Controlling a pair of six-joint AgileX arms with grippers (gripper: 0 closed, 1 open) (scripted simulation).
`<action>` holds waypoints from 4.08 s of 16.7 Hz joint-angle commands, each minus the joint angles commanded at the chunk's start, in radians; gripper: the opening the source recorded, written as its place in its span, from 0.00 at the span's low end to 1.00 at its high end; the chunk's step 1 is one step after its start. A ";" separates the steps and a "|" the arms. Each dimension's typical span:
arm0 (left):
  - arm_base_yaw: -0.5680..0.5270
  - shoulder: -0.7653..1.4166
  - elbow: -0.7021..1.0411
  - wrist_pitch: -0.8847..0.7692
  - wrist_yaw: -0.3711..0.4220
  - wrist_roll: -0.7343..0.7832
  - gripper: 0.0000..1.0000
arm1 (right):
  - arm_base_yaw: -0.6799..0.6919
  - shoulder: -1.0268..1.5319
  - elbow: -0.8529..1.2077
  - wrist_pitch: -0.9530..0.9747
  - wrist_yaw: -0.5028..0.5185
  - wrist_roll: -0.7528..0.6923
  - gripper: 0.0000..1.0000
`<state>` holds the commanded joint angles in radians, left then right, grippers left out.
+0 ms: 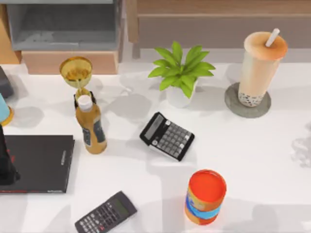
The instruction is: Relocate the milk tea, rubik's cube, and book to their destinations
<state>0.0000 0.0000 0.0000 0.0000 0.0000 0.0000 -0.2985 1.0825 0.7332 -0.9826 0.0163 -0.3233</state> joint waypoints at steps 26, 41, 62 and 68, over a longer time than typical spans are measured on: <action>0.000 0.000 0.000 0.000 0.000 0.000 1.00 | 0.618 0.520 0.766 1.084 0.328 0.340 0.00; 0.000 0.000 0.000 0.000 0.000 0.000 1.00 | 0.549 0.888 1.209 1.010 0.263 0.337 0.00; 0.000 0.000 0.000 0.000 0.000 0.000 1.00 | 0.549 0.888 1.209 1.010 0.263 0.337 1.00; 0.000 0.000 0.000 0.000 0.000 0.000 1.00 | 0.553 0.873 1.190 1.015 0.267 0.338 1.00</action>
<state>0.0000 0.0000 0.0000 0.0000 0.0000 0.0000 0.2540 1.9557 1.9237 0.0320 0.2835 0.0146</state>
